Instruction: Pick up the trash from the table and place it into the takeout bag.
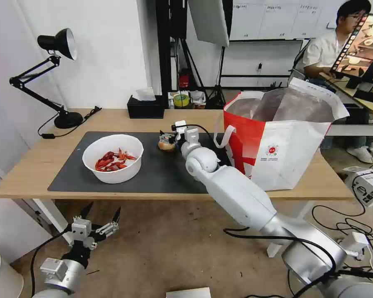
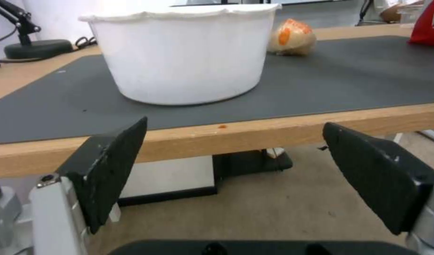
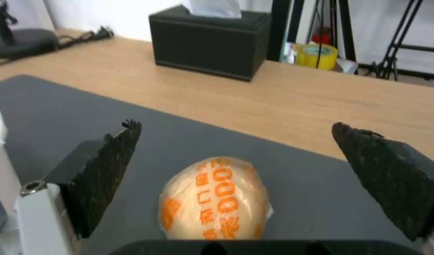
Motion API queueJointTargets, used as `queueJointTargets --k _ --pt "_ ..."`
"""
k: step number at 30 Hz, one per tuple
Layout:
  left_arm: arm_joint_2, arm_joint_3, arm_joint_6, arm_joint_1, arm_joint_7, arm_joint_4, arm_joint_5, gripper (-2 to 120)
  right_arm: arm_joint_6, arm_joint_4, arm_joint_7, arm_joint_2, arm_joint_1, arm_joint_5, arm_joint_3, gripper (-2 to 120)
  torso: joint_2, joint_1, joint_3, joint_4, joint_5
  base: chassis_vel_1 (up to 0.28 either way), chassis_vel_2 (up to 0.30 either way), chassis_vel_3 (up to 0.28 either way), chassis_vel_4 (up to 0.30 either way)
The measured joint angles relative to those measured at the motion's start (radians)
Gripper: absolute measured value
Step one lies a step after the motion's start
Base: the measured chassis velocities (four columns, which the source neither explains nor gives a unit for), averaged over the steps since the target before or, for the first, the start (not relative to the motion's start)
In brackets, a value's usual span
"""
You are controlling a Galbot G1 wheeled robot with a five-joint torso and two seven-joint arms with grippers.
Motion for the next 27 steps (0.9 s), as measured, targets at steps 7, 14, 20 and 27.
queueJointTargets --k 7,14,20,27 --pt "0.004 -0.008 -0.002 -0.001 0.000 0.002 -0.013 100 -0.080 -0.046 0.011 0.036 0.023 -0.001 -0.001 100 0.000 0.000 0.000 0.0000 0.0000 0.000 0.000 0.000 0.000" --pt "0.008 -0.004 -0.002 -0.008 0.000 0.001 -0.016 100 -0.103 -0.128 -0.012 0.071 0.066 -0.004 -0.002 100 0.000 0.000 0.000 0.0000 -0.0001 0.000 0.000 0.000 0.000" --pt "0.012 -0.002 -0.002 -0.013 0.000 0.007 -0.018 100 -0.134 -0.163 -0.024 0.081 0.076 -0.003 0.000 100 0.000 0.000 0.000 -0.0001 -0.0001 0.000 0.000 0.000 0.000" --pt "0.015 0.005 -0.002 -0.025 0.001 0.009 -0.020 100 -0.157 -0.187 -0.033 0.092 0.080 -0.005 -0.001 100 0.000 0.000 0.000 0.0000 0.0000 0.000 0.000 0.000 0.000"
